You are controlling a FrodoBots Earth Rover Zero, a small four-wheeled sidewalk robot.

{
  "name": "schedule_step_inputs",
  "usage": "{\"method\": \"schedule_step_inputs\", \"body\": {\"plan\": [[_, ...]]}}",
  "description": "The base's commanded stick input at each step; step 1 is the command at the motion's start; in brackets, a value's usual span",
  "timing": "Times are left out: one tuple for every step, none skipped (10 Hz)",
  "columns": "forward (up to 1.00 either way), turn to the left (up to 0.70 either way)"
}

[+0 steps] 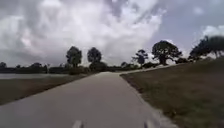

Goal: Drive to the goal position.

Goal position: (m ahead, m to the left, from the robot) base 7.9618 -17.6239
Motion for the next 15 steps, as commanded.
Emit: {"method": "schedule_step_inputs", "body": {"plan": [[0.85, 0.00], [0.85, 0.00], [0.85, 0.00], [0.85, 0.00], [0.85, 0.00], [0.85, 0.00], [0.85, 0.00], [0.85, 0.00], [0.85, 0.00], [0.85, 0.00], [0.85, 0.00], [0.85, 0.00], [0.85, 0.00], [0.85, 0.00], [0.85, 0.00]]}}
